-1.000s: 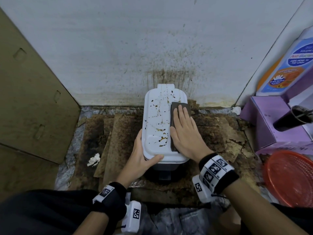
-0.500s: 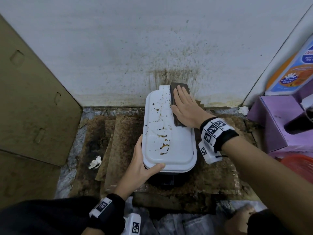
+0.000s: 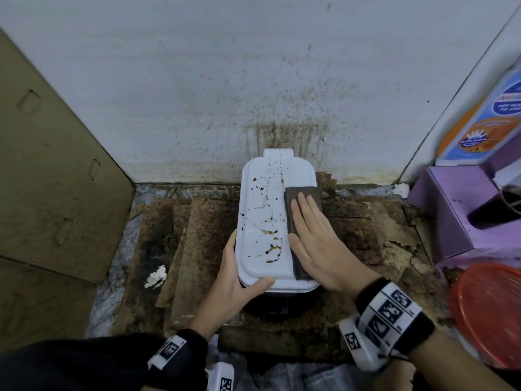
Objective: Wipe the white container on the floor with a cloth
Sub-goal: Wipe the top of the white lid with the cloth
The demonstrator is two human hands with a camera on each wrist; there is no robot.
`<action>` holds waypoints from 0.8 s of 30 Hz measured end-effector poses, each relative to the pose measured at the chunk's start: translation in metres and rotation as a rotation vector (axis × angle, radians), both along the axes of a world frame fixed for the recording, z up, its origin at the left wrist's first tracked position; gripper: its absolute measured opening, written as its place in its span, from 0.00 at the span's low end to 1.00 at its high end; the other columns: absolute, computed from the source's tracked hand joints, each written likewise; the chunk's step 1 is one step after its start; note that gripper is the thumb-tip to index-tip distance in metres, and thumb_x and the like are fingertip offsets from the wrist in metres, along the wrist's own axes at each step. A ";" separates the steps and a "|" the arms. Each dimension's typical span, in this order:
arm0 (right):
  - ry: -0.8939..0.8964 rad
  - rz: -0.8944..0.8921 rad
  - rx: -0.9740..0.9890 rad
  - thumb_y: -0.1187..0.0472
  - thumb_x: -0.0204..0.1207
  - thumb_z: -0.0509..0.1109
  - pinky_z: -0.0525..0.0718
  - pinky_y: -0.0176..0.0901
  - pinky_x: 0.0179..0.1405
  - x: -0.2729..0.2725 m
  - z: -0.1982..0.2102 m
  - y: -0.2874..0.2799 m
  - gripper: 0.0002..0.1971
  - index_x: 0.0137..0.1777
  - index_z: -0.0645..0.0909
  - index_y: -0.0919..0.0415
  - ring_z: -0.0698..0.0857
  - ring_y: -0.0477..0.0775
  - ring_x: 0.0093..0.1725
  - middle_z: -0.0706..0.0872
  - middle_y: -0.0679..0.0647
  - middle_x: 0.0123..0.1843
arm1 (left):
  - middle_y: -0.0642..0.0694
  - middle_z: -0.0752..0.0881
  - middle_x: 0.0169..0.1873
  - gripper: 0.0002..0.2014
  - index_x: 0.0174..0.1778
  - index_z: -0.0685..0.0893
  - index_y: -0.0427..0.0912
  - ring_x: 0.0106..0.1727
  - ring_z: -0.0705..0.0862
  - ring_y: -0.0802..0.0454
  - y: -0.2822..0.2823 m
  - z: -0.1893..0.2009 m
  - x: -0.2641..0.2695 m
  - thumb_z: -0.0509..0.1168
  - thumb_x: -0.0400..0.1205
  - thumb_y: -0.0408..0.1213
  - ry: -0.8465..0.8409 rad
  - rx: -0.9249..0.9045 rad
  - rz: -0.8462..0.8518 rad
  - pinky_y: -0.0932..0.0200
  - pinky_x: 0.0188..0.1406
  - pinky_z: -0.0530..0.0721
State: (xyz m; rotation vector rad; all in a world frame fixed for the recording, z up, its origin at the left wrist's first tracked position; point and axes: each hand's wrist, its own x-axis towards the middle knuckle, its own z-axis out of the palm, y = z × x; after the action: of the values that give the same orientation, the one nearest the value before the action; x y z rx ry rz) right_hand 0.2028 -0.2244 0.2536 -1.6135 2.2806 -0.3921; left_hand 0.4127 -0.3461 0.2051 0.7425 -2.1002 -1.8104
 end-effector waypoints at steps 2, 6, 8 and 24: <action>-0.015 -0.006 0.012 0.39 0.88 0.35 0.39 0.52 0.91 -0.015 -0.001 -0.015 0.37 0.90 0.33 0.59 0.26 0.48 0.88 0.28 0.52 0.91 | 0.66 0.60 0.89 0.56 0.91 0.45 0.68 0.89 0.64 0.63 0.000 0.000 0.001 0.81 0.78 0.58 0.007 0.014 0.000 0.41 0.88 0.70; -0.017 -0.027 0.070 0.45 0.92 0.40 0.41 0.57 0.91 -0.056 0.002 -0.061 0.34 0.90 0.33 0.62 0.30 0.55 0.90 0.30 0.57 0.91 | 0.64 0.61 0.90 0.56 0.91 0.45 0.69 0.89 0.64 0.62 0.000 0.001 0.001 0.81 0.78 0.59 0.009 0.029 0.001 0.40 0.89 0.69; -0.002 -0.030 0.095 0.43 0.91 0.38 0.43 0.61 0.90 -0.071 0.005 -0.081 0.36 0.90 0.34 0.64 0.32 0.59 0.90 0.32 0.60 0.91 | 0.65 0.61 0.89 0.55 0.90 0.45 0.70 0.89 0.65 0.63 0.000 0.002 0.001 0.80 0.78 0.58 0.004 0.033 -0.004 0.41 0.88 0.69; -0.326 -0.189 -0.255 0.52 0.93 0.56 0.37 0.43 0.88 0.038 -0.006 0.020 0.35 0.91 0.40 0.54 0.28 0.40 0.88 0.30 0.41 0.91 | 0.66 0.65 0.87 0.54 0.91 0.49 0.63 0.87 0.67 0.66 0.004 0.003 -0.001 0.81 0.79 0.45 -0.004 0.002 0.026 0.53 0.86 0.72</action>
State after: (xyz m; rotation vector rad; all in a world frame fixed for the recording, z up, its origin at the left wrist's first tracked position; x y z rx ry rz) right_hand 0.2406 -0.2042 0.2474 -1.3233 2.1999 -0.9520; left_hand 0.4113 -0.3425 0.2084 0.7715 -2.0818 -1.7998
